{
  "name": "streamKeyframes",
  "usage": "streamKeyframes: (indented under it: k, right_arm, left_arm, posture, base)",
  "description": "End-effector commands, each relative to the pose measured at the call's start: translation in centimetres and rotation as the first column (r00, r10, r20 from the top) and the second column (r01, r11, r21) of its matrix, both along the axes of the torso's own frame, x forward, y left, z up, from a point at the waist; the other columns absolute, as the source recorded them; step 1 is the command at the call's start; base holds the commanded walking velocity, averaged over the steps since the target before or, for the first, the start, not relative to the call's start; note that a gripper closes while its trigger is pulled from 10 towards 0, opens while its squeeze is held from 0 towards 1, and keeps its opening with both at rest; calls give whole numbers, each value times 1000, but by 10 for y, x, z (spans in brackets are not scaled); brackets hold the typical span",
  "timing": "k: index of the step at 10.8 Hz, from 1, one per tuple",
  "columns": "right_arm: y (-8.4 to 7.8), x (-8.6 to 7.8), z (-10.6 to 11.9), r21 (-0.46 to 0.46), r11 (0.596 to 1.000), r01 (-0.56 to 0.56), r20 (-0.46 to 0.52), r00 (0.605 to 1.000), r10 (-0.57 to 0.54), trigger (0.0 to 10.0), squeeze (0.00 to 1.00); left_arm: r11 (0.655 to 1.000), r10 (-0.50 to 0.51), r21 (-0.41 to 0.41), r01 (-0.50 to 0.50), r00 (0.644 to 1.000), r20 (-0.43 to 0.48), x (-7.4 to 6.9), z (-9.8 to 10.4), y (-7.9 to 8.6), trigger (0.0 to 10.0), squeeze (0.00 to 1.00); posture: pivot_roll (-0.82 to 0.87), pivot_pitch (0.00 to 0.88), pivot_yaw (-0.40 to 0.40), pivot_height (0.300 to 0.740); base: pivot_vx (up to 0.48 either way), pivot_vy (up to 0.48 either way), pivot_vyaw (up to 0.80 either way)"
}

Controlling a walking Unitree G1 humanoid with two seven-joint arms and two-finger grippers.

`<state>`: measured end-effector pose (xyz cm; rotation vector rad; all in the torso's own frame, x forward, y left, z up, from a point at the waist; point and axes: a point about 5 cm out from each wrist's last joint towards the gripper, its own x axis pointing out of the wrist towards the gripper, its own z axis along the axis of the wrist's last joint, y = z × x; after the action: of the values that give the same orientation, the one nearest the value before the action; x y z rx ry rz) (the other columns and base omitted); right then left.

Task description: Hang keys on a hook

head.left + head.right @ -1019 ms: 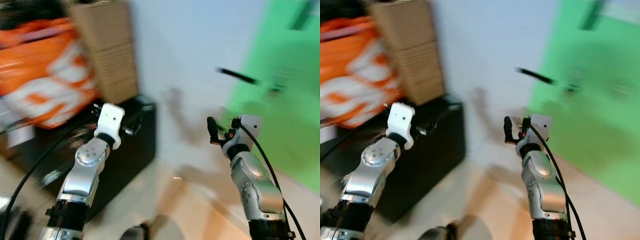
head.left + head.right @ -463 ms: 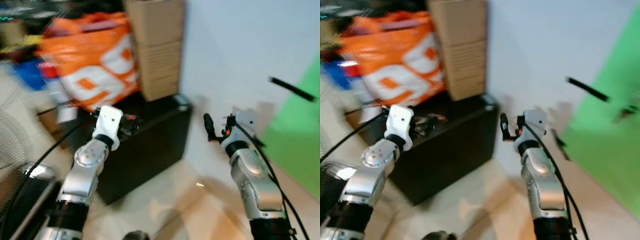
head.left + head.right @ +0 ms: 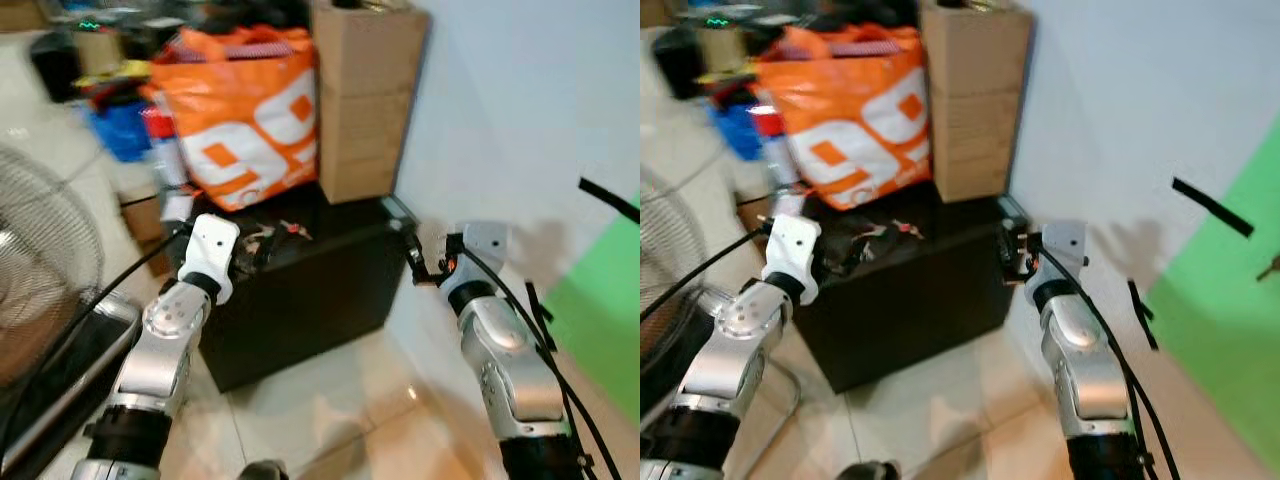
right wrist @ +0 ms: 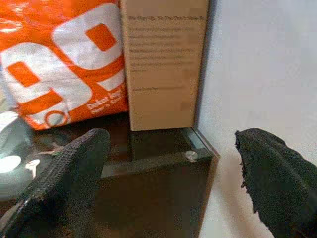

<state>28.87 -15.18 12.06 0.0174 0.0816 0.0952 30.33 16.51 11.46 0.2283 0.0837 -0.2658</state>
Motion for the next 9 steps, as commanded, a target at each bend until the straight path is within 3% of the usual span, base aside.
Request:
streamKeyframes:
  k: [1, 5, 9]
  right_arm:
    - [-8, 1, -1, -19, 999, 30, -14, 999, -30, 10000, 1000]
    - [-8, 5, 4, 19, 999, 30, -13, 999, -30, 10000, 1000]
    - [-14, 12, 15, 27, 996, 87, 13, 996, -87, 10000, 1000]
  left_arm:
    - [1000, -12, -20, 12, 1000, 16, 0, 4, -8, 10000, 0]
    - [999, -28, -17, 28, 999, 22, 2, 6, -10, 10000, 0]
    - [999, -48, -9, 48, 998, 40, 5, 15, -10, 10000, 0]
  posture:
    - [-38, 0, -6, 740]
    - [-50, 0, -5, 740]
    - [-35, 0, -8, 740]
  base:
    - [0, 0, 0]
    - [0, 0, 0]
    - [300, 0, 400]
